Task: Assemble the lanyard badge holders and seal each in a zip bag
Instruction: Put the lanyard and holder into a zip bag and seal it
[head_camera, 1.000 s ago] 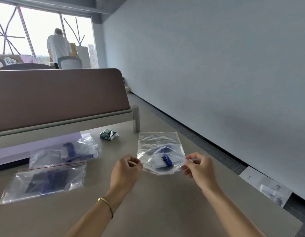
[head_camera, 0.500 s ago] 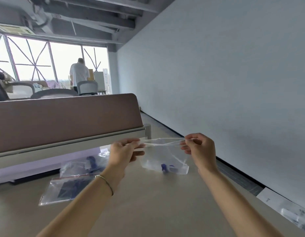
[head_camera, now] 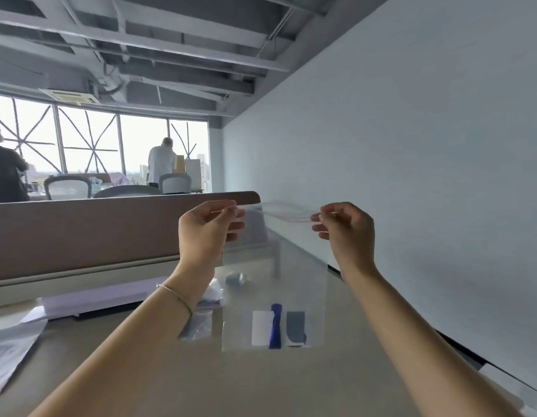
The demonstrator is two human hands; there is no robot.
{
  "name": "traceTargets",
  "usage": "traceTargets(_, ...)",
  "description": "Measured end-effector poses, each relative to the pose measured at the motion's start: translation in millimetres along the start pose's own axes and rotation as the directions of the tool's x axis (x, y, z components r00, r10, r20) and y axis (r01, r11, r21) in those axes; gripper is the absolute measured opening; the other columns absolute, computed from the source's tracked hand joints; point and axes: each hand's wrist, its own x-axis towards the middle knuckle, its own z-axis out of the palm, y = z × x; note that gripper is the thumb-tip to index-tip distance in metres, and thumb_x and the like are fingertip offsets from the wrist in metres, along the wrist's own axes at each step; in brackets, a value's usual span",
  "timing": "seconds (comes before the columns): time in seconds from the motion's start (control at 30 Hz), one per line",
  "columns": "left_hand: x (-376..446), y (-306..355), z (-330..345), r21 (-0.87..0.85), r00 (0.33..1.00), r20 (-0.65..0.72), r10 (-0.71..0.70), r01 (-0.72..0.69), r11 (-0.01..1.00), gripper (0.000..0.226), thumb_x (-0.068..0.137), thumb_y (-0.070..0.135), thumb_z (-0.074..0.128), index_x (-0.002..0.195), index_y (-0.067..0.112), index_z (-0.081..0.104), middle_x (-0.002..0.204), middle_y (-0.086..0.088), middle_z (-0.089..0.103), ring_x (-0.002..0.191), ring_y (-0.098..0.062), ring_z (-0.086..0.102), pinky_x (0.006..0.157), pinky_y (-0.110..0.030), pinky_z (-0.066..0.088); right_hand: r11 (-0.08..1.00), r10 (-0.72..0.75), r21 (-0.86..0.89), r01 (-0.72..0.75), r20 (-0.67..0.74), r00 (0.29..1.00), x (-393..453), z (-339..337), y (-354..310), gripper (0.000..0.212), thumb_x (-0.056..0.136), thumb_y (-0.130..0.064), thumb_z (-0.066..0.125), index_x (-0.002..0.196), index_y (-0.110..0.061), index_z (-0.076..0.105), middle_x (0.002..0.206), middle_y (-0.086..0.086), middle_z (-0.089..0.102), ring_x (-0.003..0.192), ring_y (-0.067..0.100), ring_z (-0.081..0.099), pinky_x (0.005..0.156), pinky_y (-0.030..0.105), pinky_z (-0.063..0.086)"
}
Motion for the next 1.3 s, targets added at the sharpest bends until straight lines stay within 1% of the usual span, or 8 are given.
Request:
traceTargets(0.27,-1.6,-58.1,-25.8,0.180,1.000,-0.013,-0.026,0.028,0.983,0.018,0.092,0.011,0.063,0.106,0.013,0.075,0.089,-0.003,0.078,0.090,-0.024,0.074,0.085,-0.041,0.060,0.987,0.130,-0.115,-0.115,0.132,0.983,-17.4,27.4,53.5,0.015,0.082,-0.011,0.063,0.090,-0.020,0.072,0.082,-0.004,0.077,0.078,0.012,0.074,0.086,0.044,0.059)
traceTargets(0.33,-1.8,-84.6,-32.5,0.279,0.994,0.048,-0.096,0.079,0.957,0.031,0.089,0.019,0.064,0.119,0.016,0.070,0.101,0.002,0.076,0.093,-0.021,0.072,0.089,-0.043,0.058,0.973,0.182,-0.183,-0.142,0.229,0.956,-21.0,33.6,82.6,0.029,0.082,-0.008,0.065,0.107,-0.021,0.071,0.097,-0.002,0.077,0.087,0.011,0.071,0.084,0.031,0.058)
traceTargets(0.47,-14.2,-114.9,-35.3,0.567,0.956,0.193,-0.219,0.073,0.820,0.076,0.091,0.022,0.061,0.155,0.033,0.022,0.118,0.013,0.060,0.087,-0.007,0.066,0.066,-0.011,0.050,0.953,0.242,-0.276,-0.126,0.442,0.863,-37.3,43.0,125.0,0.072,0.081,0.006,0.064,0.144,-0.022,0.046,0.118,0.006,0.066,0.106,0.018,0.064,0.087,0.029,0.053)
traceTargets(0.6,-53.6,-135.4,-29.6,0.813,0.917,0.366,-0.157,-0.233,0.533,0.041,0.089,0.018,0.055,0.127,0.035,0.056,0.104,0.013,0.066,0.089,-0.012,0.065,0.077,-0.026,0.056,0.755,0.223,-0.610,0.241,0.585,0.780,-74.1,33.1,143.8,0.023,0.080,-0.012,0.059,0.089,-0.028,0.073,0.084,-0.010,0.072,0.077,0.011,0.067,0.077,0.034,0.057)
traceTargets(0.7,-82.8,-160.9,-26.9,0.862,0.855,0.450,-0.259,-0.339,0.377,0.028,0.089,0.021,0.049,0.108,0.033,0.066,0.111,0.010,0.066,0.095,-0.014,0.065,0.084,-0.030,0.054,0.579,0.307,-0.722,0.379,0.623,0.719,-104.0,23.5,151.2,0.019,0.079,-0.022,0.050,0.081,-0.024,0.069,0.081,-0.003,0.071,0.075,0.022,0.067,0.066,0.035,0.057)
traceTargets(0.93,-95.1,-191.5,-17.8,0.872,0.840,0.478,-0.258,-0.418,0.255,0.027,0.092,0.022,0.039,0.098,0.023,0.066,0.105,-0.001,0.064,0.097,-0.022,0.061,0.073,-0.032,0.051,0.559,0.202,-0.705,0.436,0.626,0.753,-125.6,15.5,166.3,0.016,0.086,-0.026,0.050,0.090,-0.025,0.065,0.092,-0.006,0.062,0.094,0.020,0.060,0.066,0.031,0.041)
traceTargets(1.07,-82.5,-196.3,-10.6,0.860,0.841,0.478,-0.252,-0.391,0.328,0.025,0.091,0.023,0.042,0.094,0.021,0.066,0.102,-0.002,0.066,0.097,-0.021,0.060,0.070,-0.029,0.045,0.525,0.187,-0.706,0.475,0.640,0.745,-121.9,20.0,172.6,0.020,0.089,-0.029,0.047,0.094,-0.025,0.066,0.098,-0.005,0.063,0.102,0.020,0.056,0.070,0.026,0.030)
traceTargets(1.3,-78.8,-206.5,-5.6,0.874,0.843,0.471,-0.261,-0.406,0.266,0.027,0.099,0.028,0.038,0.097,0.020,0.063,0.107,-0.003,0.065,0.099,-0.023,0.062,0.072,-0.030,0.041,0.490,0.265,-0.763,0.421,0.591,0.762,-113.7,26.5,174.6,0.020,0.092,-0.031,0.047,0.081,-0.021,0.061,0.096,-0.003,0.067,0.092,0.023,0.061,0.068,0.033,0.041)
